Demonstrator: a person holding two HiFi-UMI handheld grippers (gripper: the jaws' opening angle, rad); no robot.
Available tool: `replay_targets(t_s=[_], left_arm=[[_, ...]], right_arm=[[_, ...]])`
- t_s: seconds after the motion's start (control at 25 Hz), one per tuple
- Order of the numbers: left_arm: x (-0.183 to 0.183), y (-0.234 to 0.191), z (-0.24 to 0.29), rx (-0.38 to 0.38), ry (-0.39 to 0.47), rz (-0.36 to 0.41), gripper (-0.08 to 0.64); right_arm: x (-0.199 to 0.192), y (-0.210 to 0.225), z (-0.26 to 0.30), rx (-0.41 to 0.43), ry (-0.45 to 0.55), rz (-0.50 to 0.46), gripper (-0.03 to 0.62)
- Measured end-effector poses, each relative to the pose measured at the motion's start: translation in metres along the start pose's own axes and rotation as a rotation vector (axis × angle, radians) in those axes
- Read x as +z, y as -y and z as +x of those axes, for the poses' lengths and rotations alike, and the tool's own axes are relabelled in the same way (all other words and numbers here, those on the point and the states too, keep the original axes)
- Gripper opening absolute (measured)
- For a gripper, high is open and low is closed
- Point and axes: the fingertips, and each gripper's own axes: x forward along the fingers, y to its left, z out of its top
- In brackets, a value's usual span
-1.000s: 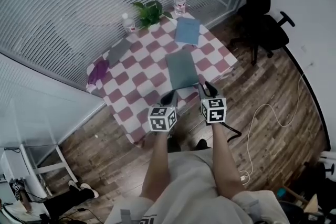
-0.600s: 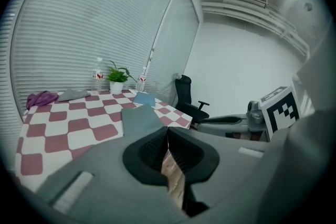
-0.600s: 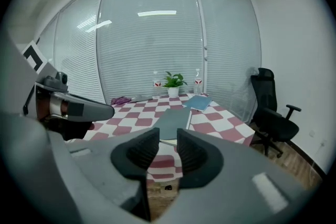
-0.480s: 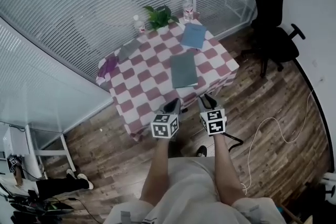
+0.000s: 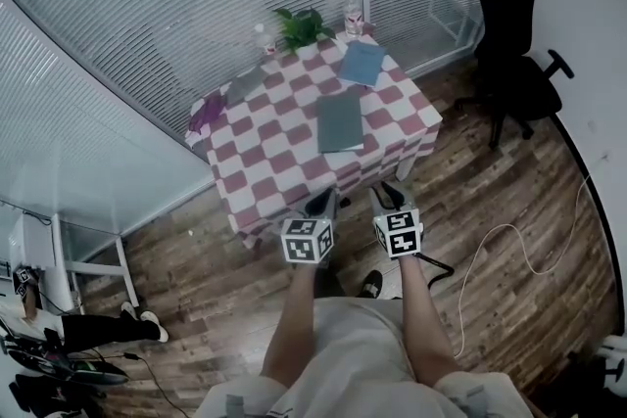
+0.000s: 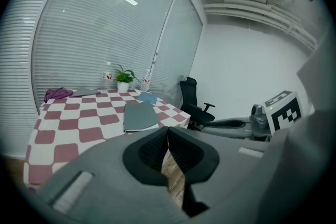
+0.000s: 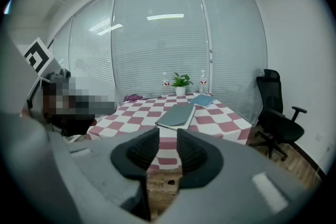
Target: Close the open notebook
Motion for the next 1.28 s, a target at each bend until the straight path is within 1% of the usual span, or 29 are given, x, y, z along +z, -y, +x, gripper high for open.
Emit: replay_targets(t_s=[0.08, 0.28, 0.52, 0.72, 0.76, 0.88, 1.0, 1.04, 1.2, 1.28], left_arm=[[-0.006, 0.007, -0.003, 0.001, 0.0, 0.009, 0.009], [-0.012, 0.014, -0.01, 0.003, 0.002, 0.03, 0.008], [-0.014, 0.008, -0.017, 0.032, 0.012, 0.016, 0.008], [-0.011, 0.007, -0.02, 0.036, 0.014, 0.028, 0.008], [-0.01, 0.005, -0.021, 0.04, 0.015, 0.027, 0.008], [-0.009, 0.002, -0.022, 0.052, 0.019, 0.022, 0.008], [-0.008, 0.004, -0.02, 0.054, 0.027, 0.022, 0.008], [-0.008, 0.005, -0.019, 0.054, 0.028, 0.023, 0.008], [-0.008, 0.007, -0.019, 0.052, 0.028, 0.031, 0.008], [-0.007, 0.008, -0.019, 0.053, 0.03, 0.035, 0.008]], right_arm=[[-0.005, 0.001, -0.005, 0.002, 0.007, -0.003, 0.11], [-0.009, 0.002, -0.014, 0.002, 0.015, 0.024, 0.109], [-0.005, -0.003, -0.019, 0.016, 0.028, 0.006, 0.109], [-0.004, -0.003, -0.019, 0.019, 0.023, 0.012, 0.104], [-0.004, -0.004, -0.019, 0.021, 0.024, 0.005, 0.084], [-0.002, -0.005, -0.02, 0.026, 0.03, -0.005, 0.078], [0.001, 0.0, -0.021, 0.019, 0.048, 0.018, 0.012], [0.002, 0.003, -0.021, 0.016, 0.053, 0.025, 0.002], [0.003, 0.007, -0.022, 0.016, 0.065, 0.05, 0.002], [0.001, 0.007, -0.023, 0.016, 0.064, 0.048, 0.002]])
